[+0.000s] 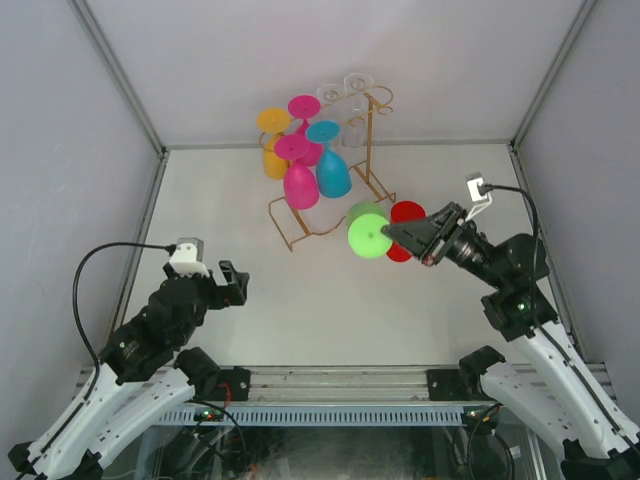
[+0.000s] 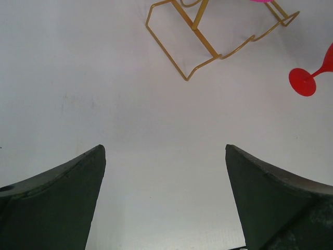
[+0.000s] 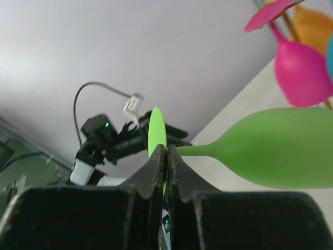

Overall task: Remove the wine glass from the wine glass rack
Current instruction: Place the wine glass at the center of the board.

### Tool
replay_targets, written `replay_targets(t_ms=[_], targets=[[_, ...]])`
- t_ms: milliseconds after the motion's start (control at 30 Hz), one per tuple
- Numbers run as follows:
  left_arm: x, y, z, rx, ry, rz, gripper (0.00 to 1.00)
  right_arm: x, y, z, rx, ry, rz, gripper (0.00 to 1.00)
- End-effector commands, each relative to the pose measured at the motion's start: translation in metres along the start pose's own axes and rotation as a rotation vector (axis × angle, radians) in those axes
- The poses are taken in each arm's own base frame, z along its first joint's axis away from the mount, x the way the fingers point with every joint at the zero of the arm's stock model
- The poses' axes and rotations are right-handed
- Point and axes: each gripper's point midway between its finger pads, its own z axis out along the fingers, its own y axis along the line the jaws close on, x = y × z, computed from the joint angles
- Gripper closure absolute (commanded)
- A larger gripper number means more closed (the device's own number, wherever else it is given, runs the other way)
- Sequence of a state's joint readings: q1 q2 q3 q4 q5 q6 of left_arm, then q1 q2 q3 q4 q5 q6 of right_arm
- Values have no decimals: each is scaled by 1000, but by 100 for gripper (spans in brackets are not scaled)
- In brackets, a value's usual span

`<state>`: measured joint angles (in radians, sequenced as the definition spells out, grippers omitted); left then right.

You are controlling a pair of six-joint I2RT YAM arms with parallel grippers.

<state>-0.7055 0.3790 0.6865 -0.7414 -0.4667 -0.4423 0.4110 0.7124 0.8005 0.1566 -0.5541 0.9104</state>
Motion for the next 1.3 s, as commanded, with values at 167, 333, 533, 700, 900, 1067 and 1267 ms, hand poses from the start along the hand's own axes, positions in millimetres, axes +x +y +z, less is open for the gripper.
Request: replay_targets(t_ms=[167, 333, 533, 700, 900, 1067, 1267], targets=[[-26, -38, -15, 174, -77, -434, 0, 70, 35, -23, -211, 140, -151, 100], [-45, -82, -31, 482, -155, -598, 0, 93, 14, -25, -173, 220, -182, 100], [-42, -118, -44, 684, -90, -487, 0, 104, 1, -22, -191, 206, -191, 100], [-34, -160, -51, 915, 8, -525, 0, 116, -9, -19, -183, 218, -144, 100], [-16, -188, -59, 1011, 65, -548, 5, 116, -8, -15, -202, 200, -151, 100], [-7, -200, -65, 1035, 78, -591, 13, 119, 0, -13, -255, 214, -165, 100], [-3, -211, -68, 1071, 104, -560, 20, 114, 0, -8, -246, 180, -171, 100]])
